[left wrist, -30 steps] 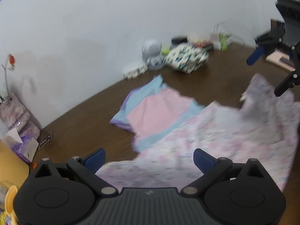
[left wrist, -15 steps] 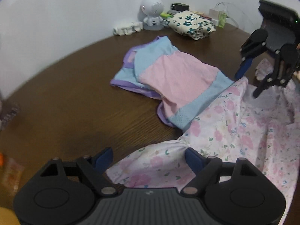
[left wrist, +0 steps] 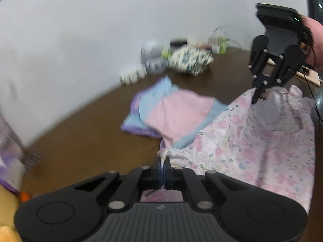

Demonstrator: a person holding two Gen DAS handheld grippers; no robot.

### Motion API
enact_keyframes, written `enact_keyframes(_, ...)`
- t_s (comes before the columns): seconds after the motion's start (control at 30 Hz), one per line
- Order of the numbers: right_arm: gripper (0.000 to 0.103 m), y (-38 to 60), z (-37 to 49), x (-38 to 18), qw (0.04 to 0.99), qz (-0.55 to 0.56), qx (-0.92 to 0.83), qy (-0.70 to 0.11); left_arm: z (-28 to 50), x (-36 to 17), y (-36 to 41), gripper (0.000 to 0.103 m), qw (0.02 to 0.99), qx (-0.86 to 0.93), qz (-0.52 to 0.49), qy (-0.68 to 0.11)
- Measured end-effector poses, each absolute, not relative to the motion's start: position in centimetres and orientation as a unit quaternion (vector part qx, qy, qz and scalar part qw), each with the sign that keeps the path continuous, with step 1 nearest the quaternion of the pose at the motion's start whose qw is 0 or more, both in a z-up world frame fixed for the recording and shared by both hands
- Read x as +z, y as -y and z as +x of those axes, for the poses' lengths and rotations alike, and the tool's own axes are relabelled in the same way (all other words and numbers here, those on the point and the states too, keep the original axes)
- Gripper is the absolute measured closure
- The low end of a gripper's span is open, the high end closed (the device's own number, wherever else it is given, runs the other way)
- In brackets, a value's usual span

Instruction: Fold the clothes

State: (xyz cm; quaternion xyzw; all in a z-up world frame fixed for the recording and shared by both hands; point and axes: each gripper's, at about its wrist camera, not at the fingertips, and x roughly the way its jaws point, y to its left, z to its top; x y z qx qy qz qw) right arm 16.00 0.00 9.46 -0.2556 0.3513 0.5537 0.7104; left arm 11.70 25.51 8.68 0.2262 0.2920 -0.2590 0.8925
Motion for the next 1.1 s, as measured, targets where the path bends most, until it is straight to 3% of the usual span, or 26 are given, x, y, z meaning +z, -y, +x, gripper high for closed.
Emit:
enact_keyframes(0.23,0.101,1.2,7.5,8.1,0.660,-0.300,0.601,-0.336,-2.6,9.1,-22.8,0.102,0.914,-0.222,0.253,-0.227)
enact_keyframes(0.53,0.100,1.7,1.8,4.2,0.644,-0.354,0.602,-0.311,-6.8,1.5,-20.7,0.101,0.914,-0.156,0.222,-0.302)
enact_keyframes(0.67,0.100,1.9,1.3,3.1,0.655,-0.348,0.595,-0.310,-6.6,1.4,-20.4,0.086,0.913,-0.146,0.226,-0.306)
enact_keyframes(0.73,0.100,2.1,1.2,2.9,0.666,-0.340,0.589,-0.306,-6.6,1.4,-20.0,0.063,0.908,-0.152,0.241,-0.306)
enact_keyframes(0.77,0.100,2.2,1.1,2.9,0.672,-0.335,0.586,-0.304,-6.6,1.4,-19.7,0.045,0.905,-0.155,0.251,-0.307)
enact_keyframes(0.8,0.100,2.2,1.0,2.8,0.674,-0.331,0.586,-0.303,-6.7,1.4,-19.3,0.040,0.900,-0.159,0.264,-0.309)
enact_keyframes(0.87,0.100,2.3,0.9,2.6,0.678,-0.327,0.584,-0.303,-6.5,1.0,-18.4,0.041,0.884,-0.167,0.300,-0.318)
enact_keyframes(0.93,0.099,2.3,0.7,2.5,0.680,-0.328,0.582,-0.303,-5.9,0.5,-17.7,0.053,0.865,-0.175,0.332,-0.334)
enact_keyframes(1.0,0.099,2.3,0.5,2.5,0.680,-0.328,0.582,-0.303,-5.1,0.7,-17.2,0.092,0.856,-0.181,0.347,-0.337)
enact_keyframes(1.1,0.099,2.4,0.2,2.6,0.679,-0.328,0.582,-0.303,-4.6,2.1,-17.0,0.091,0.861,-0.175,0.361,-0.312)
